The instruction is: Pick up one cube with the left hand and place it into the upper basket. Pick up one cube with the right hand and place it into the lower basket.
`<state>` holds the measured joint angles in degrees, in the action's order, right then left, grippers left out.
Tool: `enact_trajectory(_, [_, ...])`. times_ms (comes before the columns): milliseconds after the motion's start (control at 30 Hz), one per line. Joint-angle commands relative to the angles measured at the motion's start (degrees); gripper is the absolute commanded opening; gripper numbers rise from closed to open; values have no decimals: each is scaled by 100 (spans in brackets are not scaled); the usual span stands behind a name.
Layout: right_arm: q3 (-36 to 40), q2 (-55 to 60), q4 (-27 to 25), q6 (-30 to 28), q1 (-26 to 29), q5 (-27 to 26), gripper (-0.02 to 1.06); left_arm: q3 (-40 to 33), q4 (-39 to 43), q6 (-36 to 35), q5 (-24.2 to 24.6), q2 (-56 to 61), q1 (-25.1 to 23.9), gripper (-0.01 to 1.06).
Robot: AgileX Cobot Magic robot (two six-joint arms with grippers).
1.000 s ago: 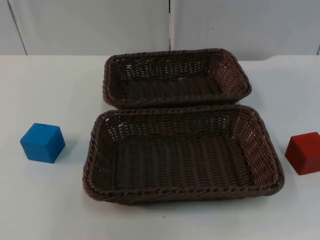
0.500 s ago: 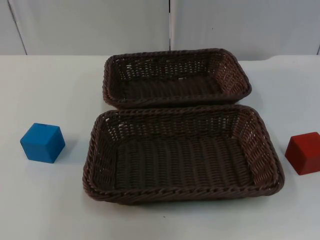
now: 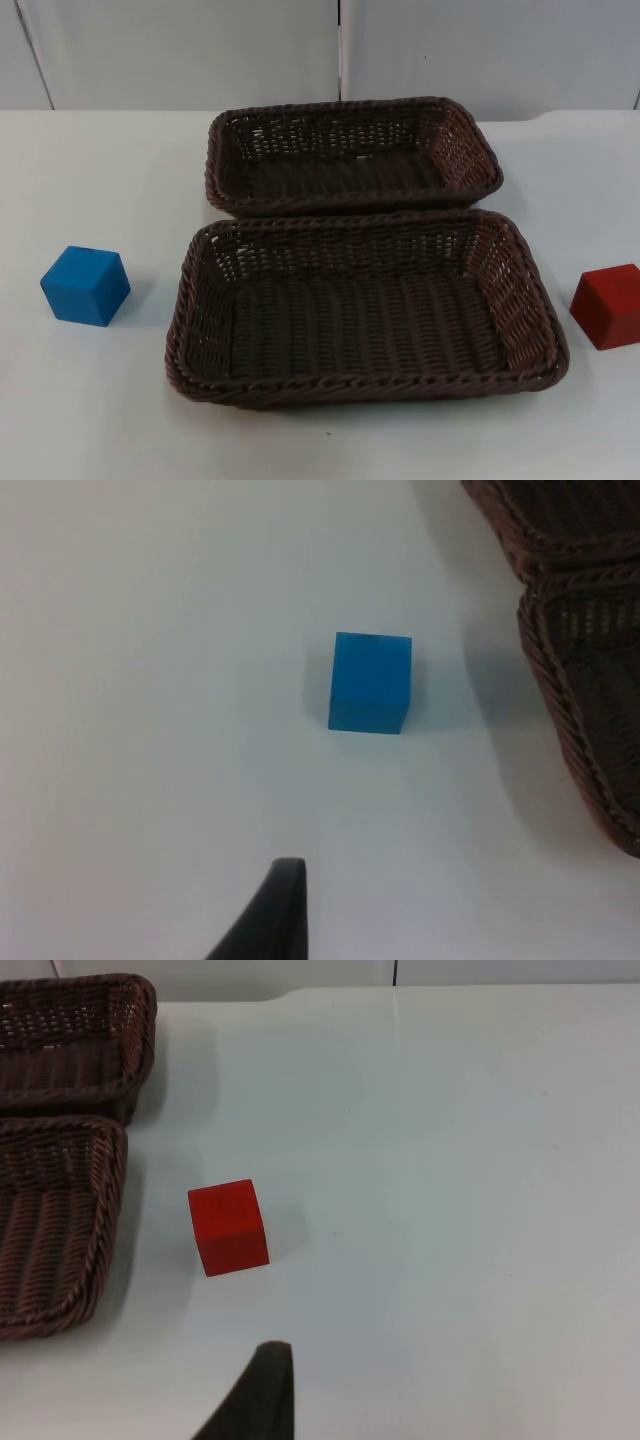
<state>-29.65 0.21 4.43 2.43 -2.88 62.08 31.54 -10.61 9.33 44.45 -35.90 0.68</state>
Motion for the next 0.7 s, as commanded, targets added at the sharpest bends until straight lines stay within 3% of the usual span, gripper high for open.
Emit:
enact_trajectory(0, [14,-21,-6,-49,25,-34,105,154,-311,208,-94,-271,-12,105])
enact_trajectory(500, [14,-21,-6,-49,25,-34,105,830,-763,656,-168,-1469,-12,105])
enact_trajectory(667, [14,-21,-6,-49,25,-34,105,947,-1101,1094,-250,-1882,-12,105])
